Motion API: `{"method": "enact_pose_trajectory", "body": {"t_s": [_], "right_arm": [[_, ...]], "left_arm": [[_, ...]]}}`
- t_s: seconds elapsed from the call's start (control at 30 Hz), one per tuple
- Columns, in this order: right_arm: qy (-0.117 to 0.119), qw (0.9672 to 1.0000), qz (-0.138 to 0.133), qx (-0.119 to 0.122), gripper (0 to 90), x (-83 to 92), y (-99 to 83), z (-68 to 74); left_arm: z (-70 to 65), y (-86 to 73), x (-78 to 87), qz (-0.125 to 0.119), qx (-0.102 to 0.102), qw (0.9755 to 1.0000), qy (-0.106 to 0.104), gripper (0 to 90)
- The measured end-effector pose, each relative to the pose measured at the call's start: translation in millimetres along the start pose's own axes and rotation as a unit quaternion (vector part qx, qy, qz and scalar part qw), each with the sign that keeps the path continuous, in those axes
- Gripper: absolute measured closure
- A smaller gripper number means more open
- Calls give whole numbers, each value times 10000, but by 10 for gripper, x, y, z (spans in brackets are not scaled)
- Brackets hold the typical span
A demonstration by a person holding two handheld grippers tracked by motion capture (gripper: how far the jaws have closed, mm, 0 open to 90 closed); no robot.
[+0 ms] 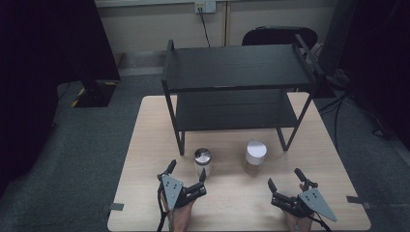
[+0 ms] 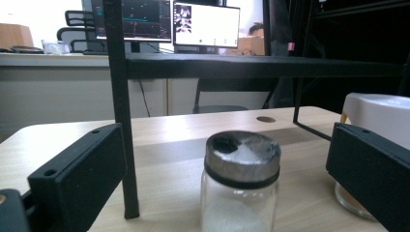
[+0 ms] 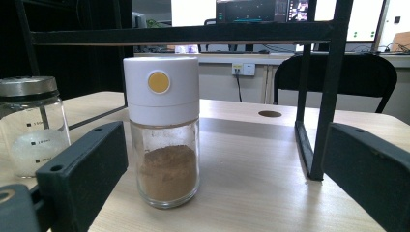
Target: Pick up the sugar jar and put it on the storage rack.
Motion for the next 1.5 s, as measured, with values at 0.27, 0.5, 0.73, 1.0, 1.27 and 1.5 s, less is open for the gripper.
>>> {"method": "enact_pose_trajectory", "body": {"t_s": [0.27,0.5,0.73,1.0,1.27,1.5], "right_arm": [[4,10000,6,-2,11,-1,2,-1],[-1,10000,10,4,11,-1,3,-1],[-3,10000,4,0,11,-1,1,1],[3,10000,-3,-1,11,0,-1,-1],[2,10000,-10,-3,11,2,-3,0],[9,10000,-14,0,11,2,-4,-2]], "left_arm": [[-14,60,-42,-76,9,10000,-43,0],[-27,131,-131,20,-82,9998,-183,1],[-24,121,-294,161,-2,9994,-298,19],[-66,75,-471,243,-175,9993,-210,45],[-59,50,-574,383,-96,9990,-197,100],[-74,34,-635,553,-146,9983,-151,149]]}}
Point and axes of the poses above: each handheld gripper's, and its own axes: x roughly backward along the jaws, y roughly out of its top, z roughly to its left, the point moved 4 cm from there along -x, roughly forward along the jaws, and after that the axes turned 10 degrees about z, right-handed, at the moved point
